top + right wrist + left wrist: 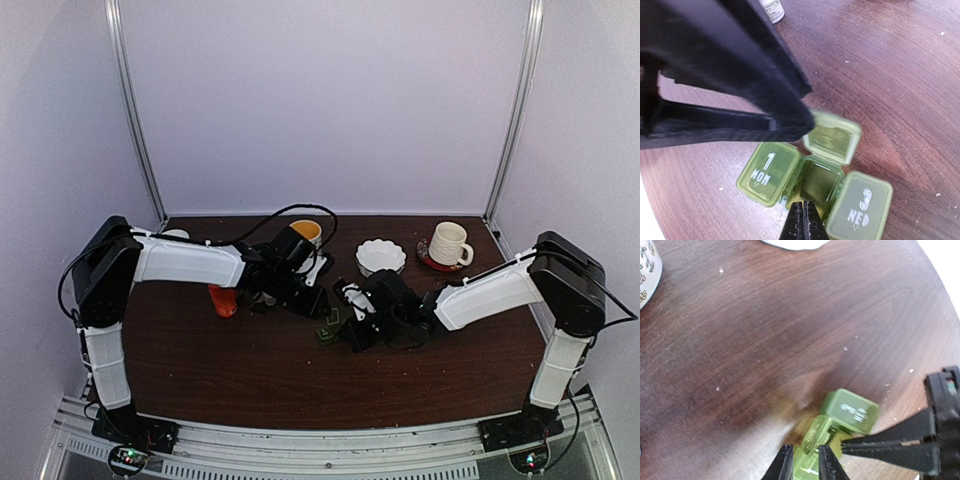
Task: Sort the pills into containers
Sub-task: Open the lid of the pill container in the compartment, then hold the pill container at the center of the board.
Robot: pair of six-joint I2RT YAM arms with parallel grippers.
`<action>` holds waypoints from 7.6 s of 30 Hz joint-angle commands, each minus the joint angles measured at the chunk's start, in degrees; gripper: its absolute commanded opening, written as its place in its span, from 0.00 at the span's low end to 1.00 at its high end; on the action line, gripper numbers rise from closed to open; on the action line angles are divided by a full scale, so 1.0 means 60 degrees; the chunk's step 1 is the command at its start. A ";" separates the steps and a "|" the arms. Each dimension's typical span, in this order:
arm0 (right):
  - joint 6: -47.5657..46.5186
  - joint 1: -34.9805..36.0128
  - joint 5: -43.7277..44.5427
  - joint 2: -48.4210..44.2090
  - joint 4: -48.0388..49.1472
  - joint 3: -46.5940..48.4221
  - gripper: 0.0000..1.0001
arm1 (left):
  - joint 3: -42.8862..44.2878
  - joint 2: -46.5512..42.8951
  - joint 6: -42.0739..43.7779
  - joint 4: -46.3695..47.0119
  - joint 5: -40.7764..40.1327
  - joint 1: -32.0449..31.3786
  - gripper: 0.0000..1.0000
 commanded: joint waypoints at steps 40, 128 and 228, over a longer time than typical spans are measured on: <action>0.0390 0.0151 0.0914 0.0580 -0.1429 0.1044 0.00 | -0.0491 -0.0886 0.0954 0.1434 0.1055 0.0290 0.49; 0.0045 -0.0149 -0.0499 0.1982 -0.3654 0.3116 0.00 | -0.4237 -0.0982 0.1823 0.6375 -0.2053 -0.0711 0.58; 0.0463 -0.1187 0.0199 -0.1045 -0.2171 0.0301 0.10 | -0.1753 -0.1743 -0.0126 0.1132 -0.1514 -0.1023 0.45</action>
